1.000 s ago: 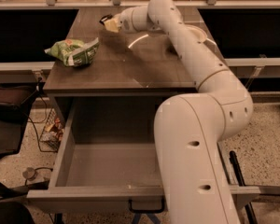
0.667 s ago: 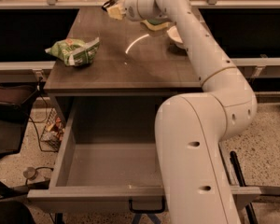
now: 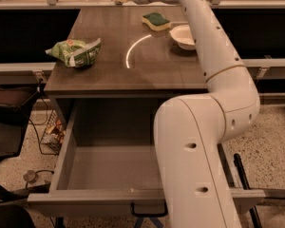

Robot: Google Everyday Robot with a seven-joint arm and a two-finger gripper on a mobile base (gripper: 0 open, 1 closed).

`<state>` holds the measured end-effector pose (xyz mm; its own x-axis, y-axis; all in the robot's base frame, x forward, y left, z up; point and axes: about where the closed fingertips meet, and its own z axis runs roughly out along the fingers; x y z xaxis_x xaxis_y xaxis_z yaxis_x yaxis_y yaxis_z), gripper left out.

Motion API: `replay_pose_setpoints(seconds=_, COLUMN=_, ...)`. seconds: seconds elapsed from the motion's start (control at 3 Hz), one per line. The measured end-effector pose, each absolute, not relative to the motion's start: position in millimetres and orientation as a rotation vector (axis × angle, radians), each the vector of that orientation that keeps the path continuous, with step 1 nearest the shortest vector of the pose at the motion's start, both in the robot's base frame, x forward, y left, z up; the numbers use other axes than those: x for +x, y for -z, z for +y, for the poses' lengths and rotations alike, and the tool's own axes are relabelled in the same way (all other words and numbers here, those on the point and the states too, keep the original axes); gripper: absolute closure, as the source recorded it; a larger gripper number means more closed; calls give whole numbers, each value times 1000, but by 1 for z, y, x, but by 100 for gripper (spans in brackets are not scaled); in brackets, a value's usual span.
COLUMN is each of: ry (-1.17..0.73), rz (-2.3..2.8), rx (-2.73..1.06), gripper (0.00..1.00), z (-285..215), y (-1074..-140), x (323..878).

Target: Place rxbar chocolate into top drawer

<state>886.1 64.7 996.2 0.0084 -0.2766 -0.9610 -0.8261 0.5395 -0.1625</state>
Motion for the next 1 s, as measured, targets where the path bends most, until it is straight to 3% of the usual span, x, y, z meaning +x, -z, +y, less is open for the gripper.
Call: replay_pose_setpoints(seconds=1.0, ry=-501, rz=1481, rx=-1103, gripper=100, z=44, y=-1044, x=828)
